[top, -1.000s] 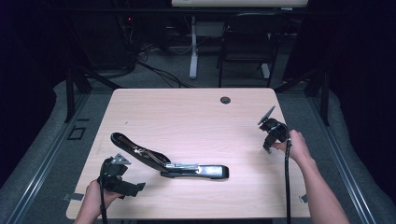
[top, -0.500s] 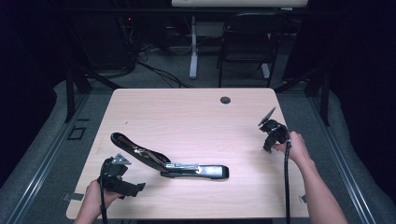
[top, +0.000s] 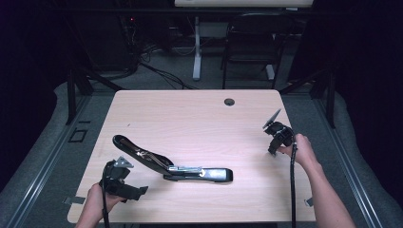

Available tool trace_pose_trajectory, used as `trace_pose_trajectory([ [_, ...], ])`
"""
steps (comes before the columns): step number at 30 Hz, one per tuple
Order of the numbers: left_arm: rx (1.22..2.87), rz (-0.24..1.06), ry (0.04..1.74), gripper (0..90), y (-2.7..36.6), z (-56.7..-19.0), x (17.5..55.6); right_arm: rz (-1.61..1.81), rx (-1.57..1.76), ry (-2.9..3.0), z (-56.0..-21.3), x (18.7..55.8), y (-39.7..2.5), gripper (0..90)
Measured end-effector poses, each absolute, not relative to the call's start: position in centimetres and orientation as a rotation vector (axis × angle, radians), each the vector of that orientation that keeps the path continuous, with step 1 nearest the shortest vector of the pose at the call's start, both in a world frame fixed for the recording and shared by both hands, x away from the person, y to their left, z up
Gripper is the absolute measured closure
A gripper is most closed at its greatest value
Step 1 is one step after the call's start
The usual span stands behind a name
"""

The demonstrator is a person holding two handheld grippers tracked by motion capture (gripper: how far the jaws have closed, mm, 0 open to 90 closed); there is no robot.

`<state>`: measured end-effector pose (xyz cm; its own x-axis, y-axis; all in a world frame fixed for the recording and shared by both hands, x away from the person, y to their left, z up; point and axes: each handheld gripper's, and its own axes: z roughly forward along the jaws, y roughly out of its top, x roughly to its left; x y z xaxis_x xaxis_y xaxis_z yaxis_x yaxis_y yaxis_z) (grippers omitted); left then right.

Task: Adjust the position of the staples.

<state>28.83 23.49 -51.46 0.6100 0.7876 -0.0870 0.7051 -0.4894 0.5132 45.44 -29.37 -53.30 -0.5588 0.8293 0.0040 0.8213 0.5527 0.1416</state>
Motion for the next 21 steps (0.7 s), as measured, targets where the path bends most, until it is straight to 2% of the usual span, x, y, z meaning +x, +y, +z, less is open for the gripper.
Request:
trace_pose_trajectory([
  [18,2.326,0.214,1.173,0.0,23.4,-51.5,28.9,0.244,1.34,2.759,-51.2,43.6,-27.4,78.4],
  [20,2.326,0.214,1.172,0.0,23.4,-51.5,28.9,0.16,1.273,2.81,-50.6,43.7,-27.2,78.4],
  [21,2.325,0.213,1.173,0.0,23.4,-51.5,28.9,0.238,1.311,2.776,-50.8,43.4,-27.0,78.4],
])
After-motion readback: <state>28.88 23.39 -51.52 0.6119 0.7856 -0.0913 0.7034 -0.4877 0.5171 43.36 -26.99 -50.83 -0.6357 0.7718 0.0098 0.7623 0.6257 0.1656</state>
